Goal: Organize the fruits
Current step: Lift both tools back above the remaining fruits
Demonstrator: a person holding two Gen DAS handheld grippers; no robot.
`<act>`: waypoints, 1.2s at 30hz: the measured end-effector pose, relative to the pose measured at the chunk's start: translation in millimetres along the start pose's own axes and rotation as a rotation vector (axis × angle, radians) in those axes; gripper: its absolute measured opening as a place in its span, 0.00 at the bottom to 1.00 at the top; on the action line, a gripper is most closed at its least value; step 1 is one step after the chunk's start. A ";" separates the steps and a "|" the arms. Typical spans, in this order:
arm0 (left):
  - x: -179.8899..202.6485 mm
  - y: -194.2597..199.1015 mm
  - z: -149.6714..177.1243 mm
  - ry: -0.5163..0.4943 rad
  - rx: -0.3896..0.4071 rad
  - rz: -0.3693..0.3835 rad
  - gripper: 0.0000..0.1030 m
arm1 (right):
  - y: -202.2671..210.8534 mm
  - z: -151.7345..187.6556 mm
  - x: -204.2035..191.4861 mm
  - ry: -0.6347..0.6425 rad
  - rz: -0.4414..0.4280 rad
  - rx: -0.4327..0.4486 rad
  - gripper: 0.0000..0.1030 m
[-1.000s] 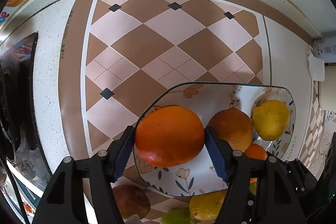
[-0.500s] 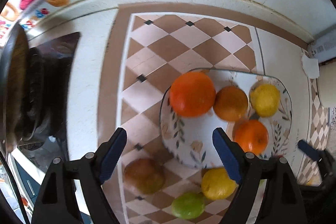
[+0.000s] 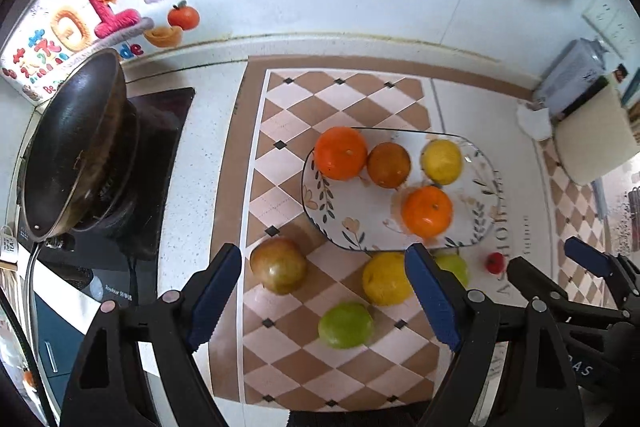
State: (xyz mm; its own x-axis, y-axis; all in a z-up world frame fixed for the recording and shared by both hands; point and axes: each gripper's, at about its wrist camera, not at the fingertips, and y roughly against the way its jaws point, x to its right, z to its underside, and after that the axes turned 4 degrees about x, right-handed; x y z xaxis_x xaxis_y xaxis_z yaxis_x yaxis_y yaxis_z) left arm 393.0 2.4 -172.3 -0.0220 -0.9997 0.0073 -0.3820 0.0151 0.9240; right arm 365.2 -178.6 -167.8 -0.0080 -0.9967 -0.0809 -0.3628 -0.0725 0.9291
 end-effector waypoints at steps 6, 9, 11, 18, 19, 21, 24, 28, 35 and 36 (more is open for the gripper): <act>-1.1 40.1 13.6 0.002 0.066 0.008 0.81 | 42.1 12.6 0.3 -0.009 -0.012 0.057 0.89; 0.1 57.3 22.1 -0.001 0.088 0.015 0.81 | 60.6 17.6 3.4 -0.016 -0.013 0.082 0.88; 0.8 67.3 28.0 0.002 0.100 0.021 0.81 | 71.3 21.7 6.0 -0.024 -0.015 0.096 0.89; 2.2 95.6 39.4 0.003 0.140 0.030 0.81 | 99.5 35.2 12.1 -0.037 -0.019 0.132 0.89; 2.8 98.7 40.5 0.004 0.145 0.031 0.81 | 102.6 37.0 12.2 -0.035 -0.018 0.137 0.89; 4.1 102.9 42.6 0.000 0.151 0.032 0.81 | 107.4 40.3 11.7 -0.030 -0.020 0.141 0.89; 6.3 106.9 45.6 -0.007 0.157 0.030 0.81 | 112.5 43.8 10.6 -0.027 -0.029 0.146 0.89; 7.8 105.9 49.9 -0.004 0.148 0.034 0.81 | 114.4 44.7 10.6 -0.029 -0.042 0.149 0.89; 6.3 81.9 50.9 0.004 0.115 -0.013 1.00 | 85.5 42.6 18.2 -0.046 -0.108 0.095 0.89; 5.3 75.6 51.6 0.004 0.109 -0.035 1.00 | 75.7 42.2 19.1 -0.045 -0.123 0.079 0.89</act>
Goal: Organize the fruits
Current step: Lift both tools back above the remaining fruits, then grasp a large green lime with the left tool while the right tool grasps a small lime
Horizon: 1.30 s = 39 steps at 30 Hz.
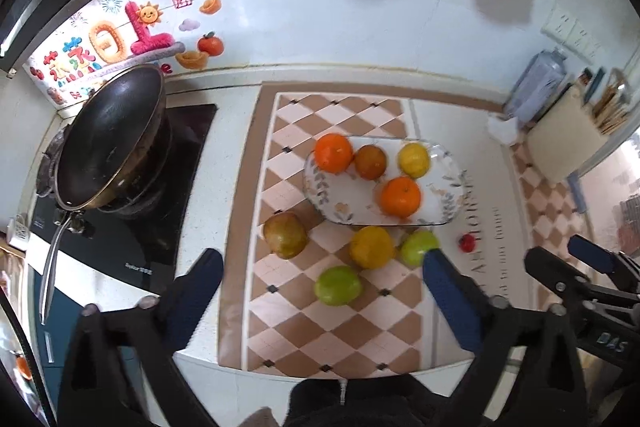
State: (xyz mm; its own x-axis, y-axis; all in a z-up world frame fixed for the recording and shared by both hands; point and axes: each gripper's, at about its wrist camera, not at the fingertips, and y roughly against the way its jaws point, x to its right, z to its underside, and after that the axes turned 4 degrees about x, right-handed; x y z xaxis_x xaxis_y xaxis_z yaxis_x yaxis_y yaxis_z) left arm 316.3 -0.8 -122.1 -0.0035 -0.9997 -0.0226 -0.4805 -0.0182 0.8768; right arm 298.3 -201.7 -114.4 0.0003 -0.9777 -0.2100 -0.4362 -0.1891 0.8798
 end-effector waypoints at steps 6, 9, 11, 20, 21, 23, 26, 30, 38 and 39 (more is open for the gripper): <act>-7.5 -58.1 16.0 0.003 -0.092 -0.104 0.99 | -88.4 9.6 14.5 -0.015 -0.015 -0.114 0.77; -12.4 -95.4 29.1 0.031 -0.194 -0.097 0.99 | -140.7 14.6 27.4 -0.075 -0.050 -0.205 0.73; -14.3 -114.3 36.5 0.050 -0.245 -0.098 0.99 | -173.7 18.2 33.3 -0.111 -0.072 -0.260 0.73; -13.9 -175.1 62.3 0.139 -0.434 -0.020 0.99 | -231.7 29.7 39.4 -0.086 -0.095 -0.333 0.63; -14.4 -178.6 65.0 0.156 -0.449 -0.006 0.99 | -229.4 32.7 39.7 -0.070 -0.086 -0.342 0.63; -16.9 -187.6 70.5 0.215 -0.489 0.049 0.99 | -221.9 40.2 42.4 -0.050 -0.084 -0.352 0.63; -19.8 -200.6 75.2 0.299 -0.527 0.120 0.99 | -211.9 51.8 47.4 -0.037 -0.078 -0.366 0.63; -13.1 -212.9 76.6 0.315 -0.533 0.160 0.95 | -200.6 55.6 53.4 -0.054 -0.095 -0.377 0.58; 7.1 -220.2 79.4 0.199 -0.516 0.117 0.58 | -200.2 49.9 44.9 -0.055 -0.110 -0.382 0.56; 7.8 -219.4 79.8 0.194 -0.516 0.115 0.58 | -202.1 48.8 43.4 -0.056 -0.116 -0.387 0.56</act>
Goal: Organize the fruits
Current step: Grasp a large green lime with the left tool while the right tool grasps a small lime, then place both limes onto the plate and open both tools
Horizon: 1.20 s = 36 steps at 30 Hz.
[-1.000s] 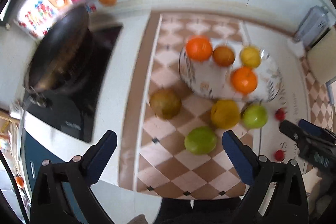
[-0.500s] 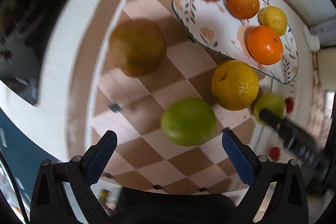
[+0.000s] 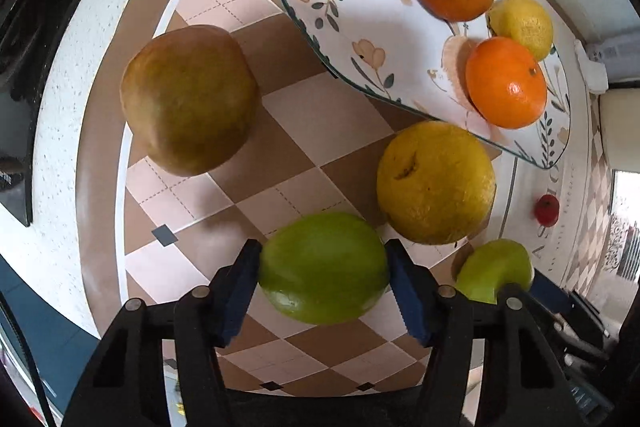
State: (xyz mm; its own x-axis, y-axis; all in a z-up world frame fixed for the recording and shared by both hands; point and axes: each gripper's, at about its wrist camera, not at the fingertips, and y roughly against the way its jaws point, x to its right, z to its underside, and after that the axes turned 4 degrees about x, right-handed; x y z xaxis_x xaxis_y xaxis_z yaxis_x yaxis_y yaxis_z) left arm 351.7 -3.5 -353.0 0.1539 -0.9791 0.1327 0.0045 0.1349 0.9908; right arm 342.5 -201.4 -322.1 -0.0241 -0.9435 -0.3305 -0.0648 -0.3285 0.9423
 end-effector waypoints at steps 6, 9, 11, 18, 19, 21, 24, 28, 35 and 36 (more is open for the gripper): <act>1.5 1.5 15.3 -0.017 -0.001 -0.006 0.58 | -21.2 -4.3 -5.6 -0.001 -0.067 -0.061 0.56; -1.2 1.8 23.1 -0.016 0.003 -0.007 0.58 | -32.7 -2.1 -11.4 0.031 -0.032 -0.079 0.53; -1.4 2.9 26.5 -0.022 0.010 -0.013 0.58 | -34.5 0.3 -15.4 0.061 -0.006 -0.057 0.52; -10.1 13.1 31.2 -0.017 0.020 -0.001 0.58 | -33.9 1.0 -17.9 0.080 0.014 -0.030 0.52; -13.8 12.3 22.4 -0.017 0.017 -0.001 0.58 | -33.4 0.4 -17.9 0.076 0.010 -0.044 0.52; -16.8 10.9 20.5 -0.013 0.013 0.002 0.58 | -35.2 -1.2 -12.7 0.021 -0.030 -0.066 0.54; -19.4 6.7 15.7 -0.007 0.003 0.012 0.58 | -29.8 -5.7 -0.1 -0.035 -0.057 -0.055 0.79; -26.8 6.3 12.7 -0.015 -0.003 0.018 0.58 | -30.5 -11.9 8.4 -0.110 -0.103 -0.043 0.79; -14.0 7.6 3.7 -0.020 0.002 0.018 0.58 | -26.2 -16.9 -7.8 -0.036 -0.046 0.035 0.56; -10.7 13.4 3.4 -0.023 0.008 0.017 0.58 | -25.7 -16.1 -10.1 -0.023 -0.039 0.040 0.56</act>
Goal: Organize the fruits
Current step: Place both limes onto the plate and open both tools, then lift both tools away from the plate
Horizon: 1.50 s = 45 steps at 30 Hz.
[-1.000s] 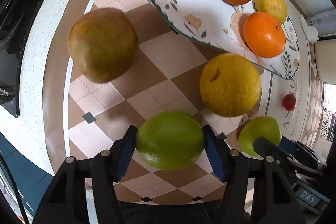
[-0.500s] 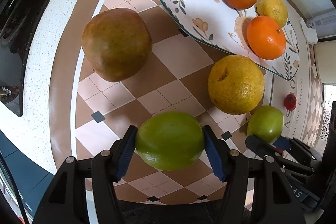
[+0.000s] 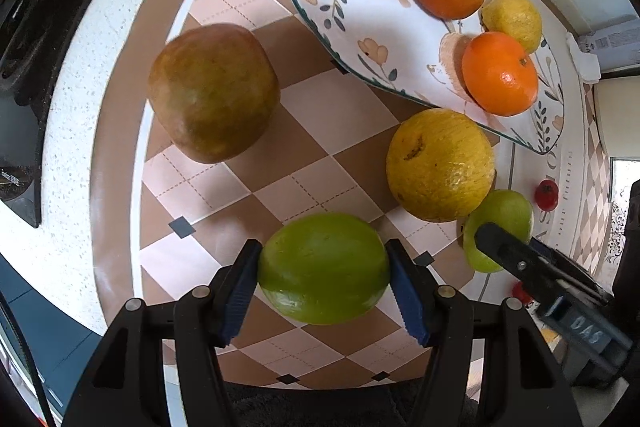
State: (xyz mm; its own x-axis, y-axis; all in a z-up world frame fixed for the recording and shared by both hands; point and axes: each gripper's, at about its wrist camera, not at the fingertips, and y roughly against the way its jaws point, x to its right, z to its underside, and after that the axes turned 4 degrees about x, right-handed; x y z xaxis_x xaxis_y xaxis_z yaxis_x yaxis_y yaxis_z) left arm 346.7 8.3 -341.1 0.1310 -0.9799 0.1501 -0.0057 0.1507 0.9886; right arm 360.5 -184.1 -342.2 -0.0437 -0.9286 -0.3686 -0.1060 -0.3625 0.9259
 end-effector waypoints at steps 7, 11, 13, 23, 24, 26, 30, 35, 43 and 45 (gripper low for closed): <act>-0.8 48.2 -2.9 -0.005 0.046 0.033 0.58 | 27.9 0.8 -0.9 -0.029 -0.049 0.057 0.56; 2.6 76.6 -19.7 -0.001 0.089 0.079 0.58 | 60.6 -22.0 0.8 -0.059 -0.090 0.129 0.56; 6.9 85.1 -38.9 0.003 0.110 0.093 0.58 | 65.5 -36.1 5.6 -0.066 -0.076 0.151 0.56; 29.8 31.4 -131.2 -0.036 0.038 0.040 0.59 | 33.6 -118.4 33.5 -0.061 0.051 0.102 0.56; 30.8 23.6 -135.1 -0.037 0.022 0.035 0.59 | 31.5 -120.9 34.0 -0.058 0.053 0.097 0.56; 34.0 11.2 -139.7 -0.054 -0.009 0.028 0.59 | 28.0 -125.9 34.7 -0.056 0.062 0.092 0.56; 34.6 -2.8 -141.1 -0.053 -0.047 0.021 0.59 | 24.9 -129.2 34.6 -0.058 0.068 0.065 0.56; 27.6 5.2 -142.3 -0.027 -0.033 0.052 0.80 | 24.3 -125.9 33.6 -0.055 0.098 0.052 0.78; 20.1 38.5 -131.3 -0.059 0.076 -0.038 0.87 | 48.6 -109.7 11.7 0.046 0.276 0.078 0.89; 20.5 47.7 -123.3 -0.070 0.101 -0.053 0.87 | 57.1 -101.1 2.6 0.072 0.315 0.102 0.89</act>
State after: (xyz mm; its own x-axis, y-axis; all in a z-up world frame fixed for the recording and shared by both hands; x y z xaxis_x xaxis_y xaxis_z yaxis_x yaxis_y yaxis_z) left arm 471.4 11.4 -292.6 0.0646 -0.9934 0.0950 -0.1004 0.0882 0.9910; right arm 454.7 -215.2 -281.9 -0.0197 -0.9983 -0.0557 -0.1972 -0.0507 0.9790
